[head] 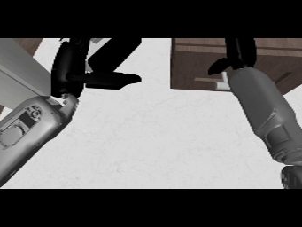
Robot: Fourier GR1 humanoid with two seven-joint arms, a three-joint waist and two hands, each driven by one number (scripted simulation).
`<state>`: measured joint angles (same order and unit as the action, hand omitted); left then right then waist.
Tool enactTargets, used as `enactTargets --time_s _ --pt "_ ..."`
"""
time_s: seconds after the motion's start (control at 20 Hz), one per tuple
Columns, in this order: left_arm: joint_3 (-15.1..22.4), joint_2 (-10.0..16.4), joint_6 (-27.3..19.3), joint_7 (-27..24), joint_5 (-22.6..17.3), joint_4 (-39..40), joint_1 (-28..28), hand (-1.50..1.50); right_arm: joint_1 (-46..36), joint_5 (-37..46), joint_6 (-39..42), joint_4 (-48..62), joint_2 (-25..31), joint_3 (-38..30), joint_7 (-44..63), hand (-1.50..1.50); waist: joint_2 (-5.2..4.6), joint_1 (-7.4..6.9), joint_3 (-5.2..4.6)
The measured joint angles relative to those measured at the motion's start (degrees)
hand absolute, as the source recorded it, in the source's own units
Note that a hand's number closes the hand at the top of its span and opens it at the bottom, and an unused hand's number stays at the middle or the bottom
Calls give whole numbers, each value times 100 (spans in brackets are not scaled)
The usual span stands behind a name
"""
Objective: Pick up the can, place it into the drawer and close the drawer
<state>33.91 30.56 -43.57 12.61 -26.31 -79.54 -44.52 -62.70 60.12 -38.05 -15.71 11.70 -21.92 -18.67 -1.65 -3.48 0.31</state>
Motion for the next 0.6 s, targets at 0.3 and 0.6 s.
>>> enactTargets --time_s 0.3,0.6 --pt "-51 27 -6 -34 39 -81 203 -150 -207 -840 496 -102 -260 -666 -587 -150 10 31 9" --pt "-198 143 46 -134 57 -259 549 -150 -361 -1673 1036 -156 -435 -1306 -921 -150 36 68 3"
